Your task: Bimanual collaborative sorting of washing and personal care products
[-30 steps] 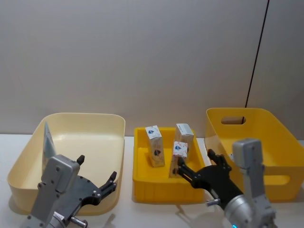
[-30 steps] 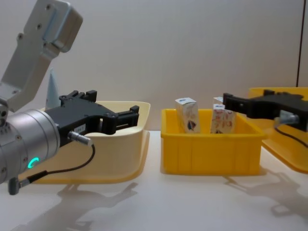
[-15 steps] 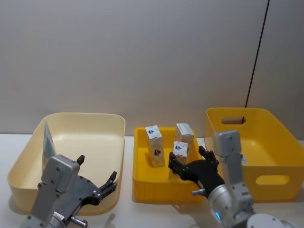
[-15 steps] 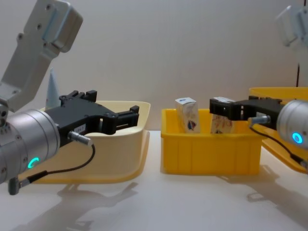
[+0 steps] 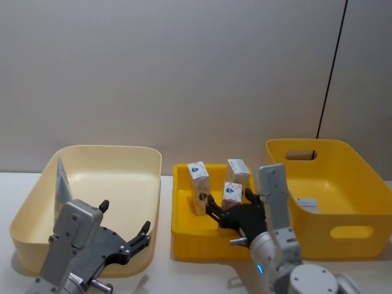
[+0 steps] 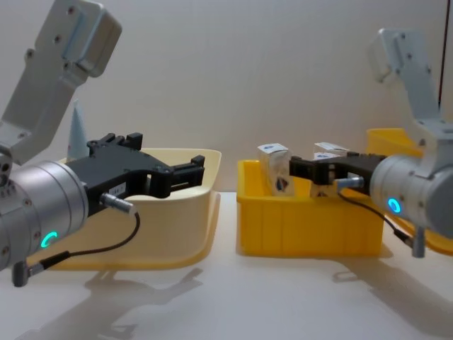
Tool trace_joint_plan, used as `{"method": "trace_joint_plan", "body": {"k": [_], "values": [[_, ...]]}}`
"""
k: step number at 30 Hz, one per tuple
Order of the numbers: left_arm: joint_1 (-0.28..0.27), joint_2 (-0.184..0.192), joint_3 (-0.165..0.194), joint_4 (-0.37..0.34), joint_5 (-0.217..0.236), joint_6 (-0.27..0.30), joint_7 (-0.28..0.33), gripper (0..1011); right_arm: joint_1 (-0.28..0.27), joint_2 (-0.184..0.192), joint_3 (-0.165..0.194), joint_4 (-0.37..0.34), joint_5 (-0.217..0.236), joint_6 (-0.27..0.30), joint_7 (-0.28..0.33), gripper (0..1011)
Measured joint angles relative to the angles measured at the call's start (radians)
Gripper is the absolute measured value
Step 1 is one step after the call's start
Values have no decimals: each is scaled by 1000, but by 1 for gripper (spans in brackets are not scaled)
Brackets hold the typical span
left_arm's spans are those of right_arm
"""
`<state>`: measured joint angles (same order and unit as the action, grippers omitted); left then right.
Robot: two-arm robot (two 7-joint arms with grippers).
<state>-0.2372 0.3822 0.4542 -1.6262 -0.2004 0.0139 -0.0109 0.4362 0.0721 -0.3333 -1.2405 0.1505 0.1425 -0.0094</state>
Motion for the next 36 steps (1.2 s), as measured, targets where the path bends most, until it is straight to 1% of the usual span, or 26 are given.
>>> {"method": "trace_joint_plan", "body": {"k": [5, 8, 9, 10, 11, 13, 16, 17, 20, 22, 23, 27, 33, 36], "values": [[0, 0, 0, 0, 0, 0, 0, 1003, 18, -17, -3, 33, -9, -1, -10, 1001], [0, 0, 0, 0, 0, 0, 0, 1003, 29, -27, -5, 52, -15, -2, -15, 933], [0, 0, 0, 0, 0, 0, 0, 1003, 29, -27, -5, 52, -15, -2, -15, 933], [0, 0, 0, 0, 0, 0, 0, 1003, 32, -30, -6, 59, -17, -2, -17, 890], [0, 0, 0, 0, 0, 0, 0, 1003, 34, -32, -6, 61, -17, -2, -18, 881], [0, 0, 0, 0, 0, 0, 0, 1003, 38, -35, -7, 69, -20, -3, -20, 810], [0, 0, 0, 0, 0, 0, 0, 1003, 41, -39, -8, 75, -22, -3, -21, 756], [0, 0, 0, 0, 0, 0, 0, 1003, 43, -40, -8, 78, -23, -3, -22, 701], [0, 0, 0, 0, 0, 0, 0, 1003, 46, -43, -8, 83, -24, -4, -25, 598], [0, 0, 0, 0, 0, 0, 0, 1003, 48, -45, -9, 87, -25, -4, -26, 564], [0, 0, 0, 0, 0, 0, 0, 1003, 49, -45, -9, 88, -25, -4, -26, 522], [0, 0, 0, 0, 0, 0, 0, 1003, 51, -48, -9, 93, -27, -4, -27, 476], [0, 0, 0, 0, 0, 0, 0, 1004, 52, -47, -9, 94, -29, -8, -26, 457], [0, 0, 0, 0, 0, 0, 0, 1003, 51, -44, -9, 90, -31, -22, -18, 455]]}}
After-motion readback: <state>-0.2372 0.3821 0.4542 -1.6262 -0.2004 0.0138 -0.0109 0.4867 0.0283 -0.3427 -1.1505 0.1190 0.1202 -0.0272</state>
